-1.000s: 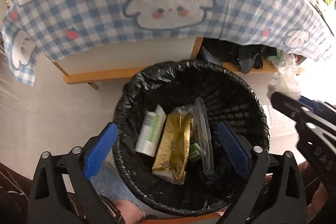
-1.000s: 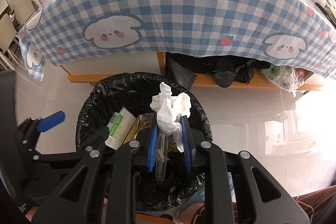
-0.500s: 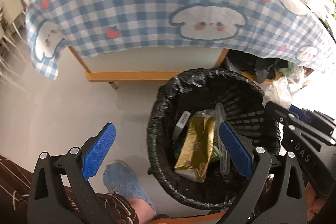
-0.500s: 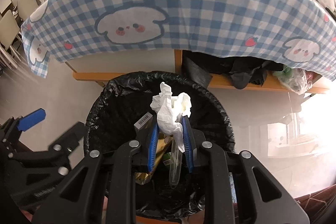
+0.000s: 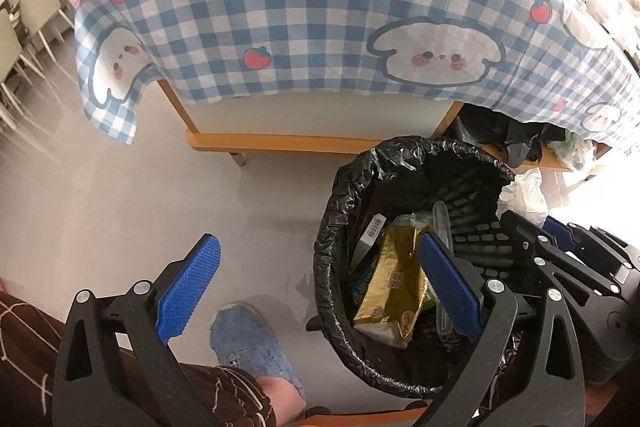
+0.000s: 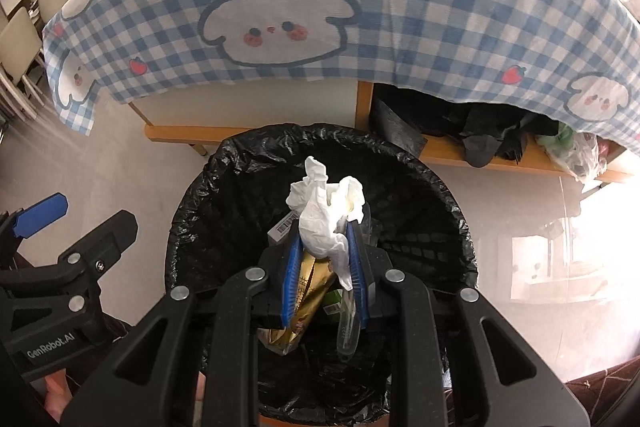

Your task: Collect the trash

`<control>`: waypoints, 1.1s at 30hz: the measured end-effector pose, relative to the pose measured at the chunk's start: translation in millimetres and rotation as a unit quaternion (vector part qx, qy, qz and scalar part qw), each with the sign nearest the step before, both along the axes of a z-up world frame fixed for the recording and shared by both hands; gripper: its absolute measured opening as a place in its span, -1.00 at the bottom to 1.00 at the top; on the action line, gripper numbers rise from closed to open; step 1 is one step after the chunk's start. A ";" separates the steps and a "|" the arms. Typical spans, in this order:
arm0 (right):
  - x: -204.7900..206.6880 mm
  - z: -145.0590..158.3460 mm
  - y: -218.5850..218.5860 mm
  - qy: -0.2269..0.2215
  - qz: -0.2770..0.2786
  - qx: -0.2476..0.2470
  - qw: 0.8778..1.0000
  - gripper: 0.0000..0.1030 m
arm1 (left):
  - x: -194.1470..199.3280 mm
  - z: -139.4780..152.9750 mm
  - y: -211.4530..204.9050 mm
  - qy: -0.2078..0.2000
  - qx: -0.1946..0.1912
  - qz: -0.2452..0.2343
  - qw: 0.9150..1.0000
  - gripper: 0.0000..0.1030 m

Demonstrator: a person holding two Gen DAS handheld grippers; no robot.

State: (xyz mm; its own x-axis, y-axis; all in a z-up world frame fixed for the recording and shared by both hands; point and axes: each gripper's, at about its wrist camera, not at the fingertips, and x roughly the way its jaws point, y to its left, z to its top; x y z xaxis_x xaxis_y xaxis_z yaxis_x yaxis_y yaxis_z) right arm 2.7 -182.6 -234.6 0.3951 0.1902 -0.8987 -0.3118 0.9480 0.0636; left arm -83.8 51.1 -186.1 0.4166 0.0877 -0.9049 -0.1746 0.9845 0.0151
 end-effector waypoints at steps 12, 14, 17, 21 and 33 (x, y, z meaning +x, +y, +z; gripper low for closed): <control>-6.2 18.6 -10.8 -0.019 -0.014 -0.009 1.000 0.26 | 0.8 13.4 -1.1 -0.007 -0.014 -0.009 1.000 0.88; -8.0 25.1 -15.4 -0.026 -0.021 -0.013 0.999 0.42 | 1.4 18.9 -1.0 -0.009 -0.018 -0.009 1.000 0.88; -10.1 42.0 -23.3 -0.039 -0.027 -0.014 0.999 0.57 | 2.5 28.5 -2.1 -0.014 -0.019 -0.013 1.000 0.88; -12.3 75.8 -38.6 -0.073 -0.036 -0.026 0.996 0.84 | 4.9 54.3 -7.2 -0.036 -0.015 -0.021 0.999 0.88; 2.7 181.2 -87.9 -0.134 -0.066 -0.002 0.989 0.85 | 22.7 163.2 -12.6 -0.090 0.015 -0.045 0.995 0.88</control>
